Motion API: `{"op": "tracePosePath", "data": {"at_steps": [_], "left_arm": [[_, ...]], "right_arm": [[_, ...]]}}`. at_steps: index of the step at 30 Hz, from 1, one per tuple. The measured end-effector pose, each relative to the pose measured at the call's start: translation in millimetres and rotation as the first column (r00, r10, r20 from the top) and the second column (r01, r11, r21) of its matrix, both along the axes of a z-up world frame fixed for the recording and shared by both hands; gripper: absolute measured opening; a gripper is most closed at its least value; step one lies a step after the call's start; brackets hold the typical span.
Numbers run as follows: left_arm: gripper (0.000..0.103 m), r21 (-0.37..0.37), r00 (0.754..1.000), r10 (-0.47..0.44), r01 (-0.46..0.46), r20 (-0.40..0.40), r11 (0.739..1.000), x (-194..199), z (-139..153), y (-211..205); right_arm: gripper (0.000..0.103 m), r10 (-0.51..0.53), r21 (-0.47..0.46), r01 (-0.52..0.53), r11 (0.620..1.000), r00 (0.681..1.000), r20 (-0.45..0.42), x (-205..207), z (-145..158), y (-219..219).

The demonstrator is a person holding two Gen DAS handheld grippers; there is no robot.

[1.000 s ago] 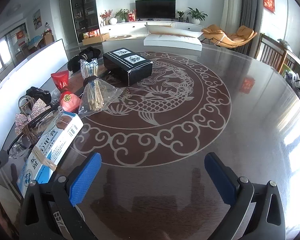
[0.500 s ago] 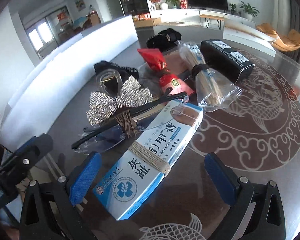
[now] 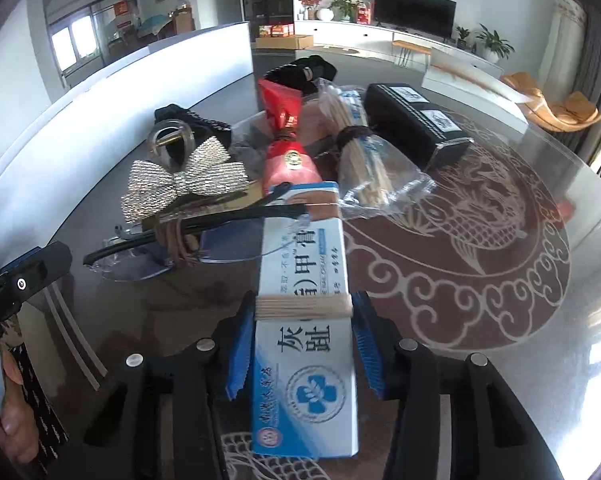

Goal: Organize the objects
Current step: 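Reach the right gripper to the blue-and-white nail-cream box and grasp it, then move the left gripper toward the black-framed eyeglasses while the right gripper holds the box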

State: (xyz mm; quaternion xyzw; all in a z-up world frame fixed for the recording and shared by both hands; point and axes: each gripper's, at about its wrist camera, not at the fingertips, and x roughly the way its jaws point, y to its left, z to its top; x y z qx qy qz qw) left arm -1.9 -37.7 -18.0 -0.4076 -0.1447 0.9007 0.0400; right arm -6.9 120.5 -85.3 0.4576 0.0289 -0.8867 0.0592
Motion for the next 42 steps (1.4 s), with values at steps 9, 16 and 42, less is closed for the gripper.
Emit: {"op": "tracePosePath", "data": {"at_steps": [9, 16, 42], "left_arm": [[0.103, 0.022, 1.0, -0.014, 0.014, 0.025, 1.0, -4.4, -4.9, 0.1], [0.103, 0.018, 0.999, -0.032, 0.031, 0.019, 0.999, -3.1, -3.8, 3.7], [0.103, -0.005, 0.994, -0.095, 0.095, 0.054, 0.995, -7.9, -9.0, 19.4]], "right_arm": [[0.047, -0.185, 0.028, 0.186, 0.982, 0.982, -0.021, 27.8, 0.7, 67.1], [0.07, -0.228, 0.024, 0.229, 0.973, 0.973, -0.044, 31.7, -1.8, 88.9], [0.103, -0.208, 0.024, 0.209, 0.978, 0.978, -0.008, 28.4, -9.8, 83.5]]}}
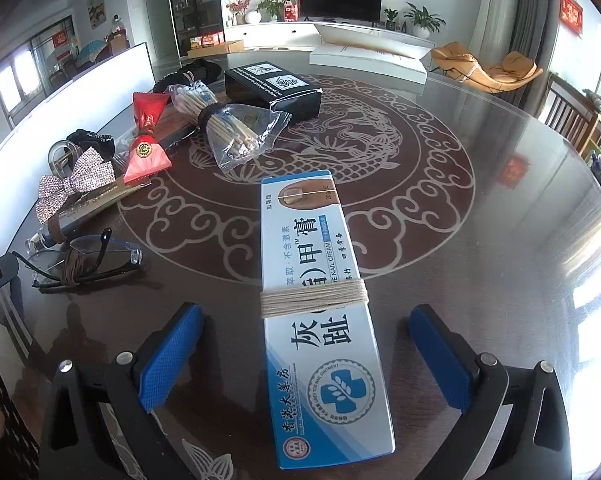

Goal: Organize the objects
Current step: 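Move the left gripper toward the black-framed eyeglasses while the right gripper holds the box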

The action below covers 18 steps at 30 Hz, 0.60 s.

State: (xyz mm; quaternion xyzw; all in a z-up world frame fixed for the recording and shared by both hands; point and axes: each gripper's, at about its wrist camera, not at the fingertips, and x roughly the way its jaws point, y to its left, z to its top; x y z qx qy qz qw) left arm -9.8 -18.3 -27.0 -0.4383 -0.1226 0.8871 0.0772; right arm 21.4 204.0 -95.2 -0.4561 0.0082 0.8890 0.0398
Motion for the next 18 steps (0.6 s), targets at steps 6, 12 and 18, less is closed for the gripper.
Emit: {"op": "tracePosePath", "data": {"at_steps": [6, 12, 18], "left_arm": [[0.103, -0.029, 1.0, -0.003, 0.003, 0.005, 1.0, -0.5, -0.7, 3.2], [0.103, -0.08, 1.0, -0.008, 0.009, 0.013, 0.997, -1.9, -1.4, 9.3], [0.103, -0.106, 1.0, -0.01, 0.012, 0.017, 0.994, -2.2, -2.4, 12.7]], "right_arm": [[0.103, 0.0, 0.0, 0.0, 1.0, 1.0, 0.0, 0.1, 0.1, -0.1], [0.103, 0.0, 0.0, 0.0, 1.0, 1.0, 0.0, 0.3, 0.1, -0.1], [0.103, 0.0, 0.0, 0.0, 1.0, 1.0, 0.0, 0.4, 0.2, -0.2]]}}
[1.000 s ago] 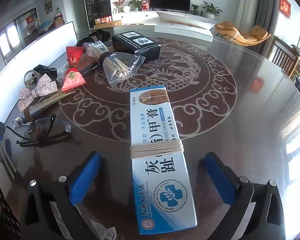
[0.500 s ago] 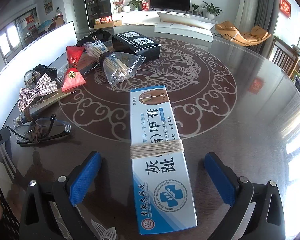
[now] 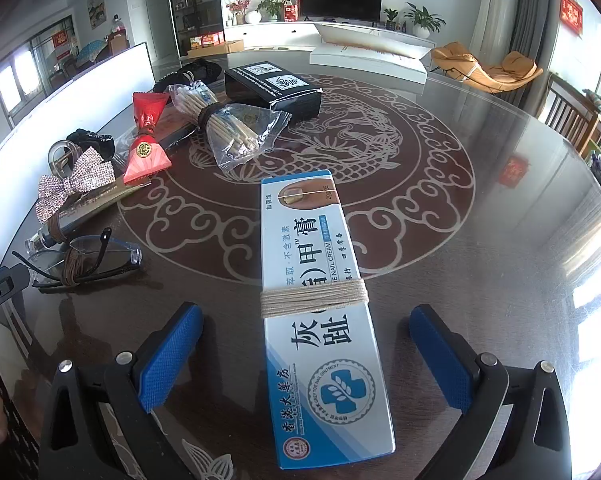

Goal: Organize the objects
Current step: 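Move the left gripper toward the black-framed eyeglasses while the right gripper holds the box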

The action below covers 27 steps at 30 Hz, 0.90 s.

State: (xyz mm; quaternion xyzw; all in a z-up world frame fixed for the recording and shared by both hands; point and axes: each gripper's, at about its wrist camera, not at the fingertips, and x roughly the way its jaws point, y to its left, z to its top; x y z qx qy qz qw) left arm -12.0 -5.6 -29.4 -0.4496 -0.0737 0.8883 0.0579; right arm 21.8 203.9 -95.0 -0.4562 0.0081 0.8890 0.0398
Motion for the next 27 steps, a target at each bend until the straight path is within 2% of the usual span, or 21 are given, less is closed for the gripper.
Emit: {"op": "tracePosePath", "data": {"at_steps": [27], "left_arm": [[0.103, -0.093, 1.0, -0.011, 0.012, 0.015, 0.996, -1.0, -2.5, 10.9]], "right_arm": [[0.103, 0.0, 0.0, 0.0, 1.0, 1.0, 0.0, 0.3, 0.3, -0.2]]}}
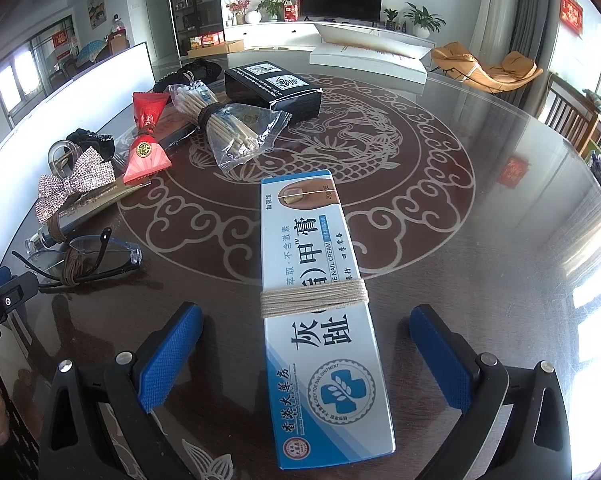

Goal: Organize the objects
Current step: 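Move the left gripper toward the black-framed eyeglasses while the right gripper holds the box, then close the left gripper on the eyeglasses frame and lift them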

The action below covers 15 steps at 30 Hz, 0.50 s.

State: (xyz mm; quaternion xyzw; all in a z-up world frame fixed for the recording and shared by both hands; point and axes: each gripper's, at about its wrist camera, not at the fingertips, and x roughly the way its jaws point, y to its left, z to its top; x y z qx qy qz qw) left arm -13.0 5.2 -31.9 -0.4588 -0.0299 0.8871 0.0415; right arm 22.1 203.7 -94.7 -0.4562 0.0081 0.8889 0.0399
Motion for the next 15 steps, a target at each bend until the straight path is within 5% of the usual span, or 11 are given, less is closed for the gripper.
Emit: {"op": "tracePosePath", "data": {"at_steps": [6, 15], "left_arm": [[0.103, -0.091, 1.0, -0.009, 0.01, 0.013, 0.996, -2.0, -3.9, 12.4], [0.103, -0.087, 1.0, -0.013, 0.015, 0.023, 0.996, -2.8, -4.0, 11.5]], "right_arm": [[0.103, 0.0, 0.0, 0.0, 1.0, 1.0, 0.0, -0.3, -0.2, -0.1], [0.103, 0.0, 0.0, 0.0, 1.0, 1.0, 0.0, -0.3, -0.1, -0.1]]}}
